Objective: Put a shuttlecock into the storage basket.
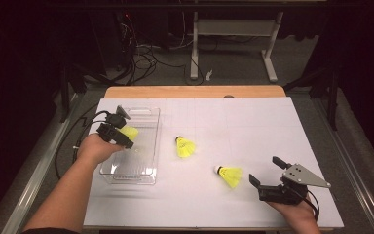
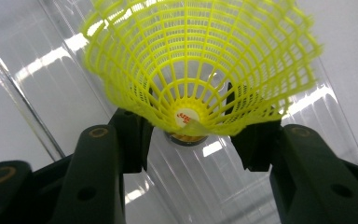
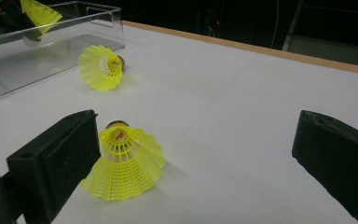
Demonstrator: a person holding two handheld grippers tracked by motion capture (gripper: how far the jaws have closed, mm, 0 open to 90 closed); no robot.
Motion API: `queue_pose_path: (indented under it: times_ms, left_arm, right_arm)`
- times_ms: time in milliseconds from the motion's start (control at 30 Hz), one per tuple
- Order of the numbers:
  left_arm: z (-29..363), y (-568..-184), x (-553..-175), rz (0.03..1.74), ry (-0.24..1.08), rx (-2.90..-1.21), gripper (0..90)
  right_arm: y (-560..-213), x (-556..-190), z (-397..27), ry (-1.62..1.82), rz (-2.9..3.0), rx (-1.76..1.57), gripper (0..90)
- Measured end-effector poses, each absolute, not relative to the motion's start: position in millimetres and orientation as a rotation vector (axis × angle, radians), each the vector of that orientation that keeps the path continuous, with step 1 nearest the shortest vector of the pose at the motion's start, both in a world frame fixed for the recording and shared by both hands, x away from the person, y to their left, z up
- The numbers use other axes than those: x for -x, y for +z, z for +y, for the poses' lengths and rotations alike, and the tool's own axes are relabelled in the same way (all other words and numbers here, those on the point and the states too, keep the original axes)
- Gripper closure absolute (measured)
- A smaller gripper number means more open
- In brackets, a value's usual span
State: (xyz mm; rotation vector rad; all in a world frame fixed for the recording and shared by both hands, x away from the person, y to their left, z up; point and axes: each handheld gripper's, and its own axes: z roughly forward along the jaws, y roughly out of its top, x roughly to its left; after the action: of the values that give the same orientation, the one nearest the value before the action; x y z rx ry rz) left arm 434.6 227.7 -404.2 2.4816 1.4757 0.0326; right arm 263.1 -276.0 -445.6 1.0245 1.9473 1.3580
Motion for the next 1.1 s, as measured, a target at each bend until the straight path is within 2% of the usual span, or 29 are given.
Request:
queue_pose_path:
  times_ms: [200,600,1100]
  left_arm:
    - [227,-403,-434,1.471,0.035,-2.480,52.9]
    - [226,-392,-429,1.426,0.032,-2.477,39.8]
    - [219,-386,-422,1.386,0.018,-2.480,32.6]
  right_arm:
    - [-445,-262,-276,1.359,1.946,-1.025,1.1]
    - [-444,-262,-275,1.360,1.943,-1.019,1.2]
    - [-444,-262,-275,1.361,1.943,-1.017,1.1]
